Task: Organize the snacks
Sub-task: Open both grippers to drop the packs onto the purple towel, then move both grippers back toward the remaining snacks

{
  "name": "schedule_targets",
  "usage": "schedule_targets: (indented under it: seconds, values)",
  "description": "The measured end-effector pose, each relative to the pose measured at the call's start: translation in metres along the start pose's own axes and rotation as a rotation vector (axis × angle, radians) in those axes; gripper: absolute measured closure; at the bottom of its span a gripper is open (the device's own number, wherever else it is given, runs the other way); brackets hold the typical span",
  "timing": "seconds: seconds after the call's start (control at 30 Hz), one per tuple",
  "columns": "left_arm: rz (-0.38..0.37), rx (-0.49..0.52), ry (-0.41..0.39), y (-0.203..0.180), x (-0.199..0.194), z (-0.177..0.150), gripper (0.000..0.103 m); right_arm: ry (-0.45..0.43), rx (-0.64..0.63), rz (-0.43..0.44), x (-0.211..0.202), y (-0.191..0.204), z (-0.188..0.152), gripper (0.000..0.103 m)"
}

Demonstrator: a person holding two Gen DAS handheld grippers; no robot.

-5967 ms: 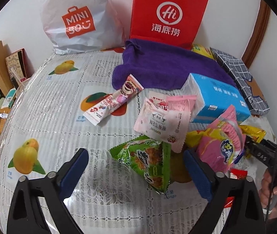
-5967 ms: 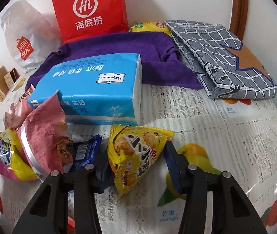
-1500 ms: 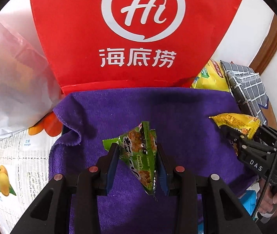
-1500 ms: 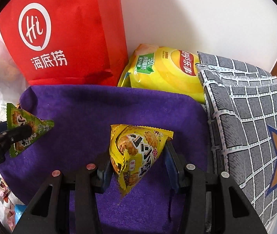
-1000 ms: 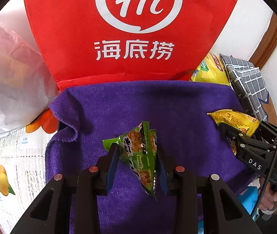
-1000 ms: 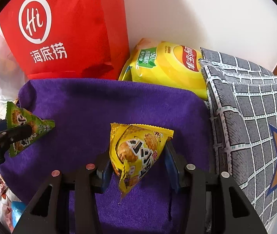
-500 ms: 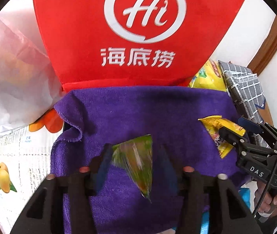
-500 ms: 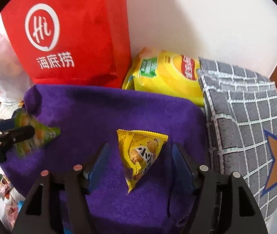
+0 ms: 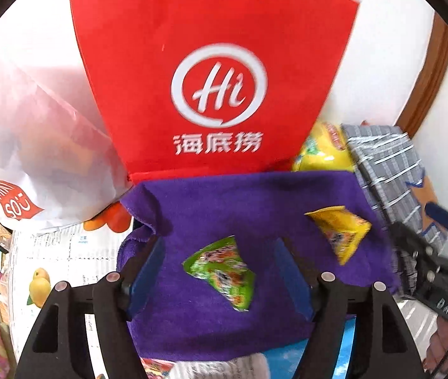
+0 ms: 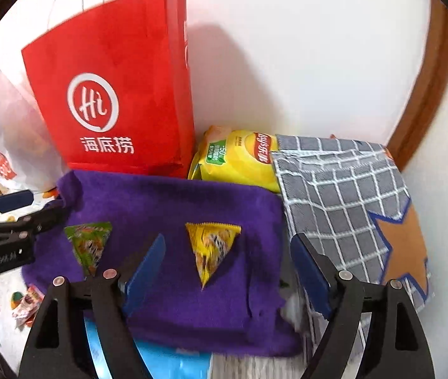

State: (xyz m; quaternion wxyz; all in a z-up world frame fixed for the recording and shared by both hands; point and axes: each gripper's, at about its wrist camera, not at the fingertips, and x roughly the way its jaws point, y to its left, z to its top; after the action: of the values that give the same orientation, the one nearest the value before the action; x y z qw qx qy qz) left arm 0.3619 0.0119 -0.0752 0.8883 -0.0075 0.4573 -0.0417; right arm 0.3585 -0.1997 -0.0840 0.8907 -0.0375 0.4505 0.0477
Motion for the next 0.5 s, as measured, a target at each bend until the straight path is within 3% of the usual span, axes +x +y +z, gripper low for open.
schedule_targets:
  seconds: [0.27, 0.5]
  values:
    - [-0.065, -0.013, -0.080, -0.010, -0.054, -0.015, 0.032, -0.108, -0.013, -0.064, -0.073, 0.004, -0.028, 0.021]
    - [-0.052, 0.015, -0.133, -0.015, -0.099, -0.048, 0.033, -0.160, -0.007, -0.070, -0.119, 0.004, -0.062, 0.021]
